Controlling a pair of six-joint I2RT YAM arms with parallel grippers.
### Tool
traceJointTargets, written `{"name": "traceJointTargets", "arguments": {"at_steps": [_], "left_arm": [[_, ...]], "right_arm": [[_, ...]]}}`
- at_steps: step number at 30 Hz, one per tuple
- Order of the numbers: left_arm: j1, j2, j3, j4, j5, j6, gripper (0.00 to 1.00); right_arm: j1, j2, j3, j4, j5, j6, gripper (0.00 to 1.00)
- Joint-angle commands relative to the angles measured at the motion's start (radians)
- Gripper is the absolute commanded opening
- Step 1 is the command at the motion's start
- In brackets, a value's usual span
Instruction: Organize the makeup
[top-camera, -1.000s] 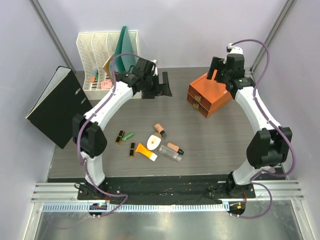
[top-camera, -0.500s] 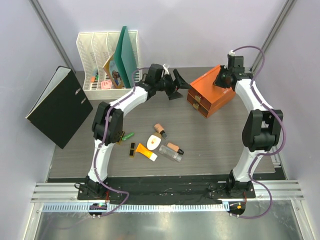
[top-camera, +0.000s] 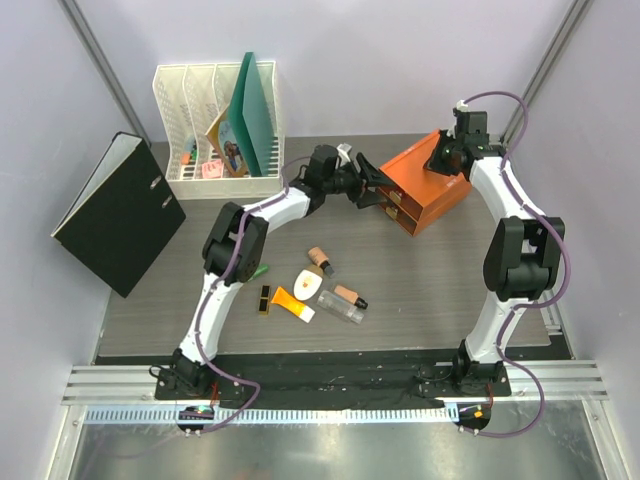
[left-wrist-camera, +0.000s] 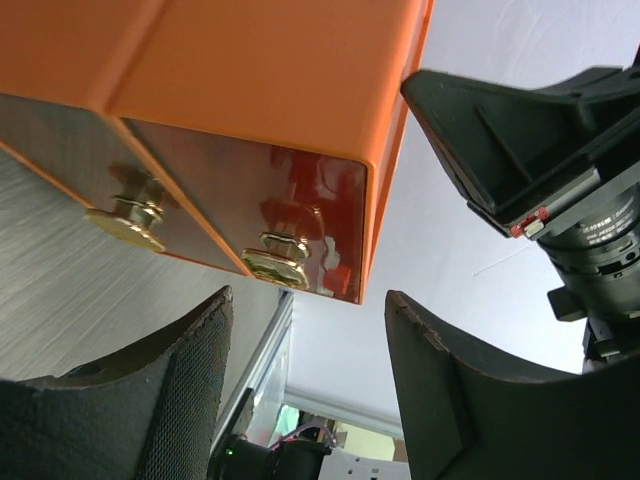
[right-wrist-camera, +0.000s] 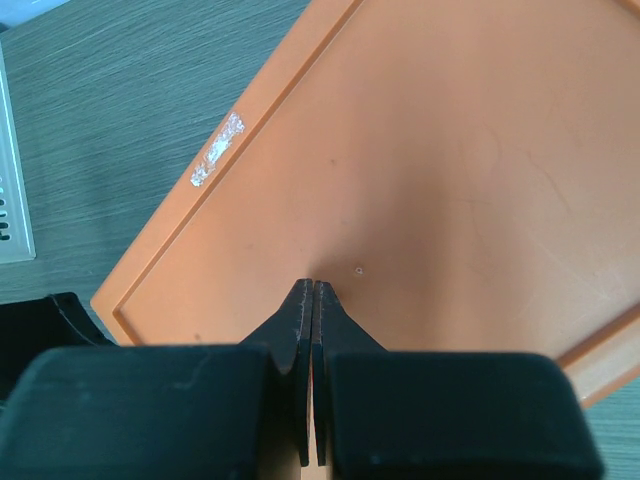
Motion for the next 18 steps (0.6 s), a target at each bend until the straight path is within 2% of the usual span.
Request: {"name": "traceJointTargets", "arguments": {"at_steps": [1,5,11,18], "left_arm": [[-0.027,0.022,0.049,0.094,0.026,-0.034,0.62],[-0.045,0.074,0.101,0.125,0.024,-0.074,0.53],[-0.051,0.111,0.119,0.140,0.015,-0.082,0.45],[-0.053,0.111,0.092,0.139,-0.017,-0.074,0.48]], "right_arm": [[0.008,0.037,-0.031,-0.084,-0.031,-0.021,0.01],[0.006,0.037,-0.038,-0.084,-0.032,-0.027,0.01],[0.006,0.045,-0.040,-0.084,-0.044,-0.032,0.01],[0.006,0.048,-0.046,-0.085,-0.047,-0.036,0.01]]}}
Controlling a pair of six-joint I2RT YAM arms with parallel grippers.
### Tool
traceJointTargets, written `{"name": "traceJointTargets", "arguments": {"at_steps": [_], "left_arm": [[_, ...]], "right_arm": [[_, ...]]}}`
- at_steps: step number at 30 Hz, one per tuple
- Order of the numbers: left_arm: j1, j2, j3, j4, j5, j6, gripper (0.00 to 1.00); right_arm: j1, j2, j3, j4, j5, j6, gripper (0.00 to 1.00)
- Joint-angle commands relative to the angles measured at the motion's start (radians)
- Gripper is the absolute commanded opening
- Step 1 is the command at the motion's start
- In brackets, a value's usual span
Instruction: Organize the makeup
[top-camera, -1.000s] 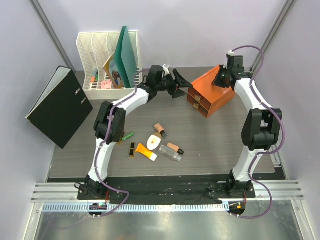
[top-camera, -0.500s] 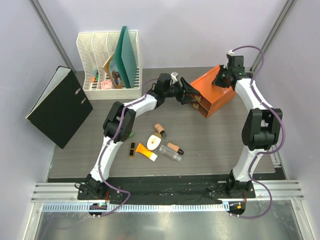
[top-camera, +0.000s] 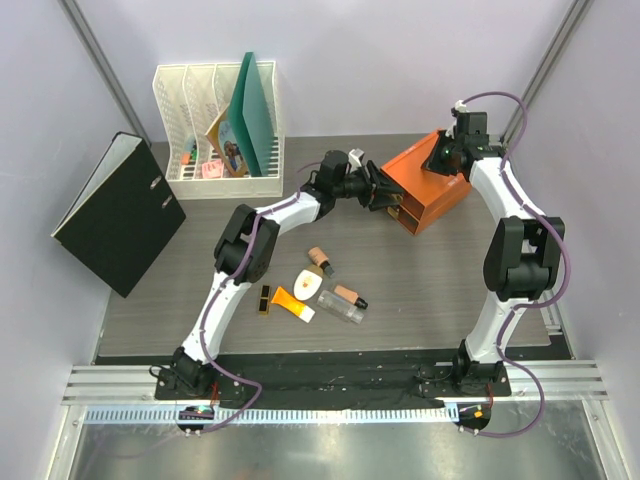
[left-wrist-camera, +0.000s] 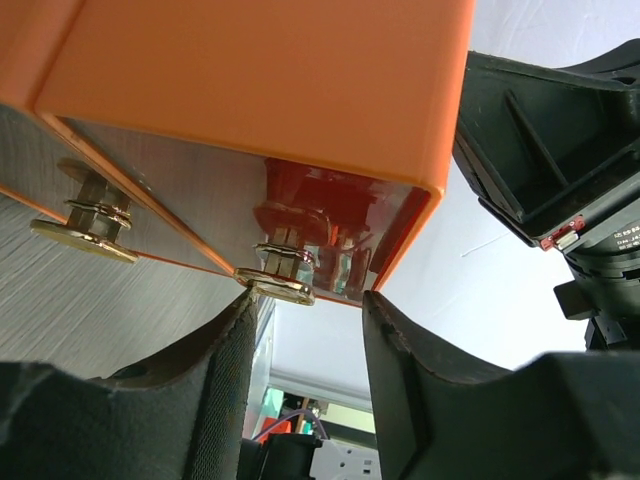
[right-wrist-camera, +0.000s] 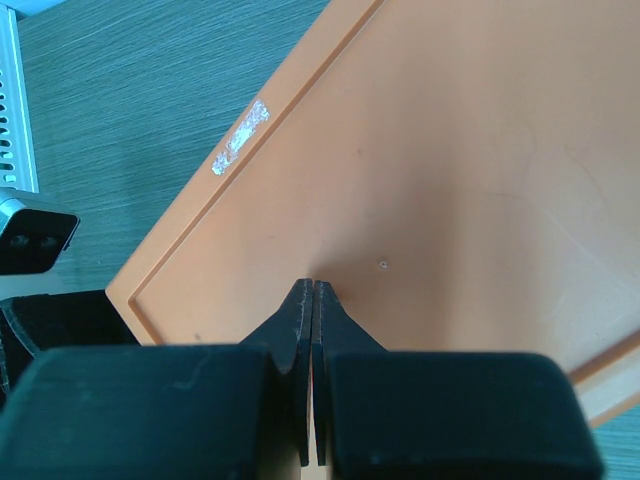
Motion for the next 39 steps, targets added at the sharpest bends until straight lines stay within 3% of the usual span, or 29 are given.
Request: {"name": "traceJointTargets", "arguments": {"at_steps": [1,4,11,20,24,29,39], "left_arm": [[-0.005,0.017,0.019,0.054,-0.059,0.008,0.49],[-0.006,0.012,0.023,0.005,-0.071,0.038,0.55],[-0.006,-0.006,0.020,-0.084,-0.116,0.106,0.57],[-0.006,0.070,0.120,-0.010,-0.111,0.038,0.40],[-0.005,0.077,0.131,-0.013,-0.102,0.038,0.15],[-0.005,0.034,0.077,0.001,-0.100,0.052,0.00],[0.024,-0.219,-0.231,-0.058,-0.097,0.173,0.00]], "right_arm": [[0.008,0.049,-0.038,-0.100,-0.010,-0.027,0.01],[0.006,0.052,-0.039,-0.100,-0.013,-0.029,0.01],[0.008,0.066,-0.041,-0.103,-0.020,-0.027,0.01],[0.008,0.076,-0.038,-0.106,-0.029,-0.027,0.01],[0.008,0.081,-0.035,-0.108,-0.029,-0.027,0.01],[0.008,0.087,-0.033,-0.111,-0.030,-0.027,0.01],[0.006,0.096,-0.019,-0.131,-0.020,-0.041,0.01]]}}
